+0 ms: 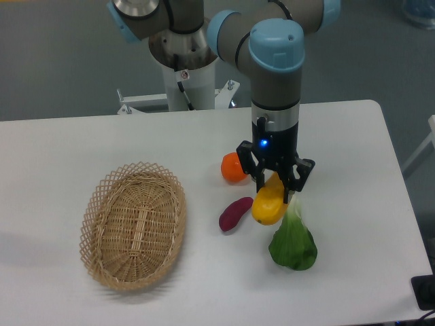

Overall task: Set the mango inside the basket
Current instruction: 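Close the gripper on the yellow mango beside the bok choy, then lift the mango and carry it over the wicker basket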

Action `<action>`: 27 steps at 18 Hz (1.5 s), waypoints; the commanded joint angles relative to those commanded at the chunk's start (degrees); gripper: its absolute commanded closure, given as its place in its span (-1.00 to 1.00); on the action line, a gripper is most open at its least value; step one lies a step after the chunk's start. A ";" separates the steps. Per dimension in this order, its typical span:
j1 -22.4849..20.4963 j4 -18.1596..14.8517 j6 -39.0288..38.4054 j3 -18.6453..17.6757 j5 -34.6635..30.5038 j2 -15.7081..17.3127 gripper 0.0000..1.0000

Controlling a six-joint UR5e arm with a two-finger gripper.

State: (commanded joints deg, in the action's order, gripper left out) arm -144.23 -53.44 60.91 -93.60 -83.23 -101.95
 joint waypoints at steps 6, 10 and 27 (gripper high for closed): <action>0.35 0.09 -0.70 -0.79 -0.09 0.00 -0.04; 2.89 0.09 -6.05 -1.14 -0.18 0.09 -0.04; 24.16 5.09 -30.94 -3.78 -2.99 -9.05 -0.03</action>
State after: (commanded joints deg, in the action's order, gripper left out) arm -120.07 -48.34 29.97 -97.38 -86.22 -111.00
